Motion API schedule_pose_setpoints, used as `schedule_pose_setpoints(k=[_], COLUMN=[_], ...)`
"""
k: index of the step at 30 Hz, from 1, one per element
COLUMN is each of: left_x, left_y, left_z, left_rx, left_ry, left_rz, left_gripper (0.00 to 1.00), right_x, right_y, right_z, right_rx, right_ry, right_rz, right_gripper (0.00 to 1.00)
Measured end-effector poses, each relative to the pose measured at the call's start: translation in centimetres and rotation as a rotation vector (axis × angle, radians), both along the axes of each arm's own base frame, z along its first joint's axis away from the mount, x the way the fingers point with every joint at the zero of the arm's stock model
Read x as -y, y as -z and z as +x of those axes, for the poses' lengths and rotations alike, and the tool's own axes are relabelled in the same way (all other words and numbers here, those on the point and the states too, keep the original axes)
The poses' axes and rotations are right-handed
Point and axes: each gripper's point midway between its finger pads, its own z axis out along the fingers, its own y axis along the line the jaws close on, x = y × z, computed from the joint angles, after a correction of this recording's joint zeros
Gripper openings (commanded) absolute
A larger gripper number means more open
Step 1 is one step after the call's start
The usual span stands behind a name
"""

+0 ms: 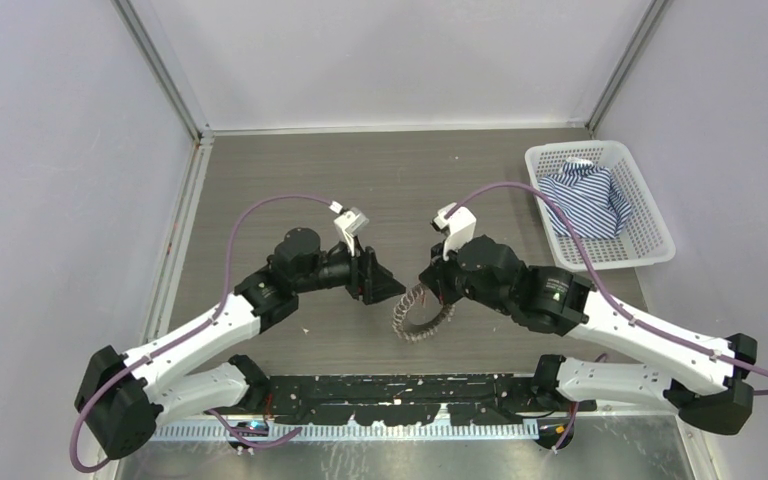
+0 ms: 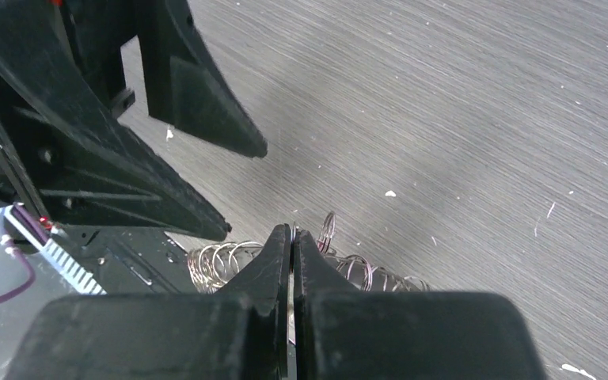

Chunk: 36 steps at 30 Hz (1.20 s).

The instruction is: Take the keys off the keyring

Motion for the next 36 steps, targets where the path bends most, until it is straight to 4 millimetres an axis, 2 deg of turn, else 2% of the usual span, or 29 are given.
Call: schedule_pose_setpoints(k=[3,6,10,13,14,15,17,19,20,21,23,25,28,32,36], left_x=[-0.4,-1.5,-3.5,-5.2,-5.8,-6.1,-6.4,-6.5,-6.5,-6.5,-6.6,-6.7,-6.6,-6.3,-6.1], left_y=[2.4,4.4,4.6,4.8,5.0,5.3,6.1,7.2,8.1,8.9,10.7,12.0,13.0,13.4,13.3], left_z=[-0.2,0.2,1.6,2.6,2.8,2.9,3.0,2.9,2.8,2.6,2.3,1.9,1.7,1.7,1.6], left_rx=[-0.056,-0.086,-0.079,-0.082,-0.090,-0.101,-0.124,-0.157,-0.177,-0.195,-0.239,-0.271,-0.299,-0.320,-0.323], left_ry=[-0.024,-0.096,-0.240,-0.352,-0.382,-0.403,-0.423,-0.427,-0.428,-0.427,-0.425,-0.420,-0.413,-0.408,-0.396], left_rz=[0.026,0.071,0.104,0.133,0.147,0.156,0.177,0.198,0.214,0.231,0.265,0.290,0.307,0.301,0.294], left_gripper=[0.54,0.53,0.52,0.52,0.51,0.51,0.50,0.50,0.50,0.49,0.49,0.48,0.47,0.47,0.47], right_x=[-0.3,-1.3,-2.2,-2.4,-2.7,-3.0,-3.2,-2.8,-2.1,-1.4,0.2,0.5,-0.4,-2.7,-3.8], right_y=[0.5,1.5,3.6,5.0,5.9,7.0,10.8,15.2,17.9,19.7,22.1,22.1,20.2,17.5,17.0], right_z=[0.8,2.6,5.2,5.7,5.5,5.3,4.1,2.7,1.6,0.7,-0.8,-1.2,-0.4,1.6,2.6], right_rx=[-0.011,-0.030,-0.048,-0.068,-0.086,-0.107,-0.179,-0.266,-0.314,-0.353,-0.407,-0.414,-0.383,-0.325,-0.309], right_ry=[0.034,0.089,0.170,0.204,0.207,0.205,0.202,0.212,0.215,0.223,0.234,0.239,0.241,0.240,0.246], right_rz=[-0.041,-0.093,-0.150,-0.134,-0.112,-0.097,-0.089,-0.119,-0.156,-0.185,-0.232,-0.228,-0.172,-0.156,-0.179], right_gripper=[0.01,0.01,0.01,0.01,0.03,0.11,0.39,0.56,0.60,0.62,0.63,0.63,0.60,0.55,0.53])
